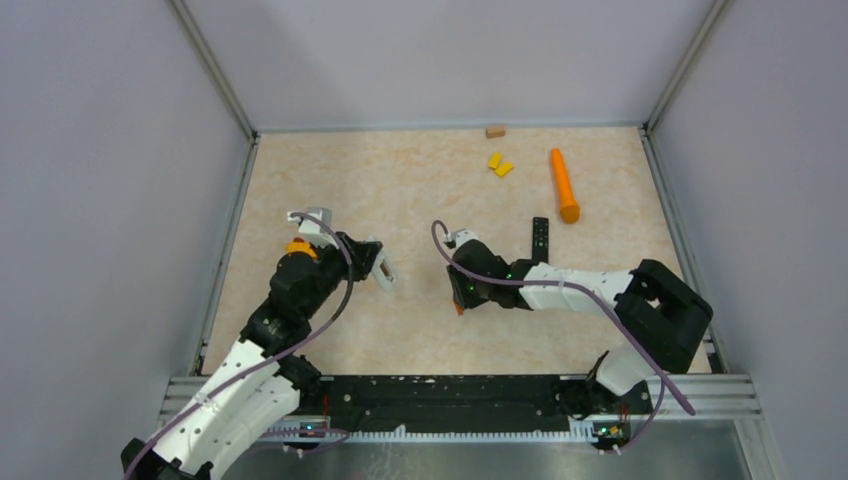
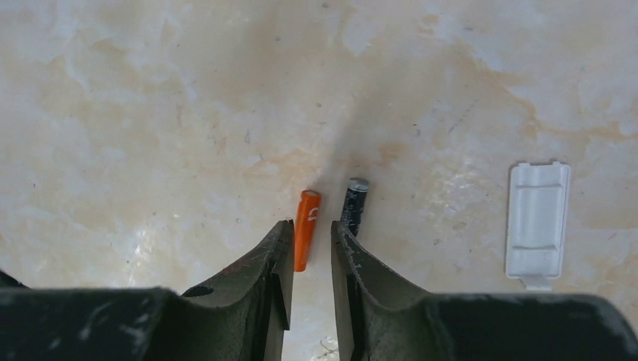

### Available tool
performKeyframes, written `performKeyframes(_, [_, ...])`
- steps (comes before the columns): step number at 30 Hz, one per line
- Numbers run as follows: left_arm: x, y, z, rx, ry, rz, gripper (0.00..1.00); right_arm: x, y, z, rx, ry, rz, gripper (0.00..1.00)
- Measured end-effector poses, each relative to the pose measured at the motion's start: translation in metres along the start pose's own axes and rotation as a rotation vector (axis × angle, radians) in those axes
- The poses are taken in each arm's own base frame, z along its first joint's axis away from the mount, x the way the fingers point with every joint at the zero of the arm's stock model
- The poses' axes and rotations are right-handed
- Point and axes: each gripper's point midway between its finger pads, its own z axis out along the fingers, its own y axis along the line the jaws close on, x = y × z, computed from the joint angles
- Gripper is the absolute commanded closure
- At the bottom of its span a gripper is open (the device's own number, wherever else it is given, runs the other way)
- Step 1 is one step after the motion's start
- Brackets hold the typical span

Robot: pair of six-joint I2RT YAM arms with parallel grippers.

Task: Load the batteries into the remote control
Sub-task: Pick up the battery from the center of the board.

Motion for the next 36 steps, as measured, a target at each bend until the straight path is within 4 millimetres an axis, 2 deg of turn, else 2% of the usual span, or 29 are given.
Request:
performKeyframes(2, [-0.002,0.009,-0.002,-0.054,-0.015,-0.010,1.00,0.000,0.008,-0.002,-0.016,0.000,-0.055,0.75])
performKeyframes(6, [-0.009,0.042,-0.012,-0.239,-0.075,-0.050,1.00,-0.005,0.019,-0.006,-0.030,-0.022,-0.199,0.77])
performKeyframes(9, [-0.013,0.060,-0.022,-0.342,-0.114,-0.070,1.00,-0.009,0.009,-0.007,0.011,-0.029,-0.311,0.77])
performKeyframes(13, [-0.018,0.073,-0.034,-0.421,-0.157,-0.086,1.00,-0.007,-0.006,-0.008,0.062,-0.007,-0.447,0.77])
performKeyframes(19, [-0.019,0.083,-0.041,-0.480,-0.176,-0.092,1.00,0.000,-0.015,-0.008,0.073,0.038,-0.581,0.69])
performKeyframes(28, [-0.020,0.088,-0.046,-0.506,-0.180,-0.088,1.00,0.020,-0.007,0.000,0.053,0.096,-0.698,0.61])
performKeyframes(36, [-0.020,0.090,-0.047,-0.519,-0.182,-0.086,1.00,0.018,-0.006,0.001,0.072,0.088,-0.709,0.53])
